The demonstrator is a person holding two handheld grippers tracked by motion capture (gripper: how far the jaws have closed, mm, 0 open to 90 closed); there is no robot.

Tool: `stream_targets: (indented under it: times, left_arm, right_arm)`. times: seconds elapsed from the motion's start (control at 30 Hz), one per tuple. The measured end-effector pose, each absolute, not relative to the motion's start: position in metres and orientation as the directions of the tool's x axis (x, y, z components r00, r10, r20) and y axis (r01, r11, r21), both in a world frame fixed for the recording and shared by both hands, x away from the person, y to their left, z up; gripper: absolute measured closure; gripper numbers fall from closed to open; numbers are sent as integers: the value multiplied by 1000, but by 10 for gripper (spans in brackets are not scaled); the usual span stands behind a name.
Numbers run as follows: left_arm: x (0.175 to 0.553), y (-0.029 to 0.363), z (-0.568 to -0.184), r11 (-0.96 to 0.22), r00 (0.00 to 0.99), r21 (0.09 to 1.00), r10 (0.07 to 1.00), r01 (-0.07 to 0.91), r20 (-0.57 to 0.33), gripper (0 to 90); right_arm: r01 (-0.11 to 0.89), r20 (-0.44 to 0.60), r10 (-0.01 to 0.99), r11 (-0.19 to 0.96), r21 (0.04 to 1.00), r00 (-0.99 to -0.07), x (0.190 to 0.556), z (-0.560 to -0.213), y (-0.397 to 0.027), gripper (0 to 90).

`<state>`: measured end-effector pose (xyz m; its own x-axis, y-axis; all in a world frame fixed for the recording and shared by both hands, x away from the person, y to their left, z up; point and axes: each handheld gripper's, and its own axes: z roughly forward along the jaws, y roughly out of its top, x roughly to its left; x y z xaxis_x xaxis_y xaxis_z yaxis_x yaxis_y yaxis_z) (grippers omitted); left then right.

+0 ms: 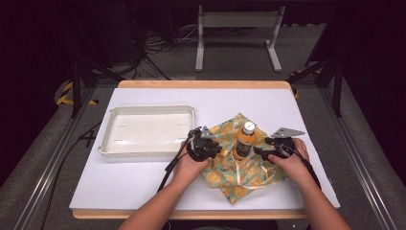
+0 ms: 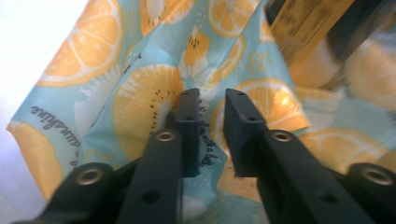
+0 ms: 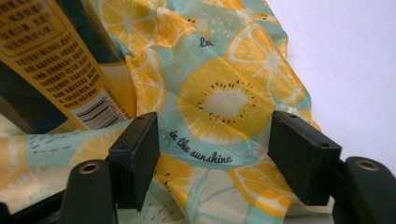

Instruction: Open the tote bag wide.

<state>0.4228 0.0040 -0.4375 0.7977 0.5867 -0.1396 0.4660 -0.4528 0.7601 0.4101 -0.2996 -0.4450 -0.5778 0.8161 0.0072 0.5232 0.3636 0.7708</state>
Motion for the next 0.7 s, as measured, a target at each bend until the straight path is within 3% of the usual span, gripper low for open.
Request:
stream_targets:
  times: [0.17,0.33,0.7]
  left_arm:
    - [421,12,-425,-419,798,791,587,445,-138,583]
    - [420,24,-410,-362,794,823,585,437,-164,518]
    - [416,32,-381,-356,842,864,524,357,-131,476]
  right_arm:
    - [503,-6,818,360,786,-575,409,-443,-300,338]
    - [505,8,819,346,790,-574,409,-440,-302,332]
    - [503,46,821,304,809,-570,408,-436,-305,319]
